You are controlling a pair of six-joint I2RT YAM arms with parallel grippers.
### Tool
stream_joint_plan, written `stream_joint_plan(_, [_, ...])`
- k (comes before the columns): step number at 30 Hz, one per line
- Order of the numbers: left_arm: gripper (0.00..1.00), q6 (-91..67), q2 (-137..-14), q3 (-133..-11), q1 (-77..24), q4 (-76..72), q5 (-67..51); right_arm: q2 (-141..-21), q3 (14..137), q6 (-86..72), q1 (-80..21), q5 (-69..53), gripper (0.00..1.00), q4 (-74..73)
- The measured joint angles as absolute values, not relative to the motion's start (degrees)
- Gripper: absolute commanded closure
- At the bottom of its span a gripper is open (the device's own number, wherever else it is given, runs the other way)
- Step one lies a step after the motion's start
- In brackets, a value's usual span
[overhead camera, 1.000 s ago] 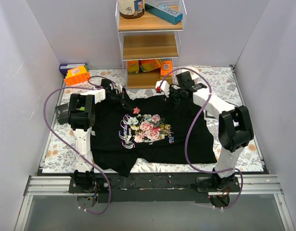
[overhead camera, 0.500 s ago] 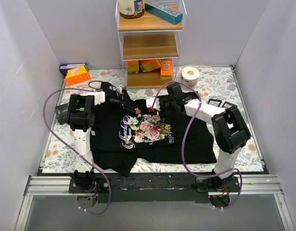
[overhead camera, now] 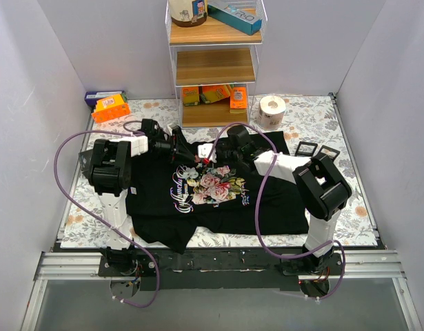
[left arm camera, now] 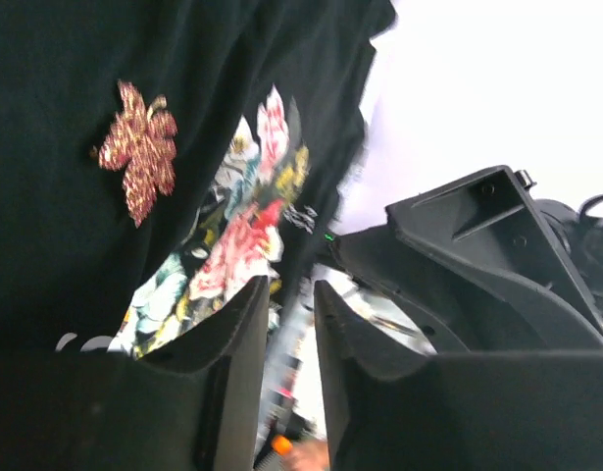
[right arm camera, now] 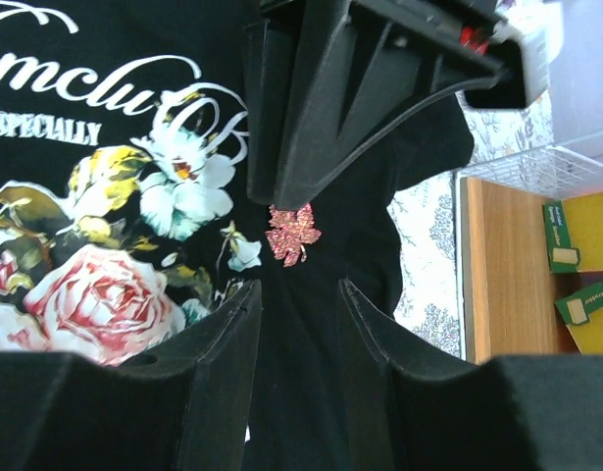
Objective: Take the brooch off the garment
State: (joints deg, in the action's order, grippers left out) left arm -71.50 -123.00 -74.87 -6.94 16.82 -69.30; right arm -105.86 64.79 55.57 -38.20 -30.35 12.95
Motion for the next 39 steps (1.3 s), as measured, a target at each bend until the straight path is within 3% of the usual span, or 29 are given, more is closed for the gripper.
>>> stream_joint_plan(7, [0.64,-66.8,-118.2,-81.7,-7.0,21.0,-54.7,-107.7,64.8,46.3,-38.3,-26.1,0.56,14.8])
stream_joint_plan(16, [0.63,-65.7,-121.9,-82.1,-6.9,20.9,-48.8,-107.7,63.5,38.7,-37.3,-23.9,0.56,9.9])
stream_joint_plan(29, [0.65,-67.0,-125.1,-81.0,-6.9,18.1,-51.5,-107.7,60.9,36.2,-37.1,-22.8,0.56,6.0])
stream_joint_plan(39, [0.74,-68.4,-128.0,-81.7,-7.0,16.2,-55.0,-107.7,60.9,36.2,-37.1,-22.6,0.55,5.9])
